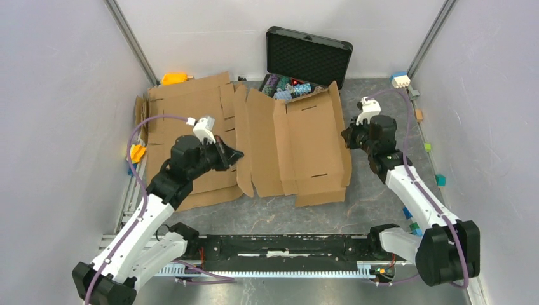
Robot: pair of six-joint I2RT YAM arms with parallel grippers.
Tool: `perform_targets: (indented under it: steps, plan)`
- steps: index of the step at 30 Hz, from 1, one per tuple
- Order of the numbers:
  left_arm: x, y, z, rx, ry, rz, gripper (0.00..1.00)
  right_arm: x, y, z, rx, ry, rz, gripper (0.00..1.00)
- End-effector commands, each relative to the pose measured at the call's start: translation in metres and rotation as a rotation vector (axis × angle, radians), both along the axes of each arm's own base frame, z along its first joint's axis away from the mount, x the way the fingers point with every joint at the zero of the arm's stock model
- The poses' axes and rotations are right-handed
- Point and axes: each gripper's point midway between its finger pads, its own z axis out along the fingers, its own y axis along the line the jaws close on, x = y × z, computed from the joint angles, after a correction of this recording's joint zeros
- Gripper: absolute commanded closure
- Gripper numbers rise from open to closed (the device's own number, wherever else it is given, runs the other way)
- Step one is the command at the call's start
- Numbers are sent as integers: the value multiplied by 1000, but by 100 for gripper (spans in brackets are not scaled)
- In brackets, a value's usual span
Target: Fold the paper box
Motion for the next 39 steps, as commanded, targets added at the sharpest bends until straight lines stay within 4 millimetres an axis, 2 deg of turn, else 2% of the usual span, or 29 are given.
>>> perform_targets:
  steps: [1, 6, 8, 12, 16, 19, 22, 23, 25, 26, 27, 29, 30, 32, 36, 39]
  plan:
    - [7, -19, 46, 48, -143, -132, 98, -4, 12, -2, 106, -57, 4, 100]
    - [10, -20, 66, 79, -213, -141, 98, -16, 7, -36, 93, -7, -30, 100]
    - [10, -20, 68, 87, -216, -146, 98, -22, 5, -49, 85, 16, -31, 96]
    - [11, -15, 49, 136, -124, -121, 98, -33, 6, -75, 57, 93, -6, 84]
    - [11, -15, 23, 163, -37, -121, 98, -37, 1, -93, 11, 148, -9, 82]
    - [10, -17, 14, 151, -8, -121, 98, -35, -1, -96, -1, 175, -18, 80]
    - [10, -19, 19, 128, -19, -117, 98, -31, -3, -98, -17, 193, -34, 61]
    - [11, -17, 20, 125, -19, -106, 97, -30, -3, -99, -19, 198, -35, 57]
    - [14, -9, 18, 151, -3, -60, 91, -29, -5, -102, -23, 207, -42, 55]
    - [15, -3, 15, 170, 14, -29, 85, -29, -4, -102, -23, 209, -43, 55]
    - [17, 3, 11, 191, 32, 4, 75, -28, -4, -103, -22, 211, -43, 58]
    - [20, 16, 3, 221, 72, 71, 48, -28, -4, -102, -22, 207, -43, 62]
    - [20, 17, -2, 224, 85, 77, 40, -28, -4, -101, -23, 204, -43, 62]
    - [21, 16, -11, 222, 114, 68, 30, -27, -6, -101, -29, 202, -46, 61]
    - [27, 6, -30, 185, 191, 20, 27, -27, -6, -103, -36, 208, -44, 62]
    - [34, 3, -39, 170, 214, -7, 35, -26, -5, -103, -34, 208, -39, 68]
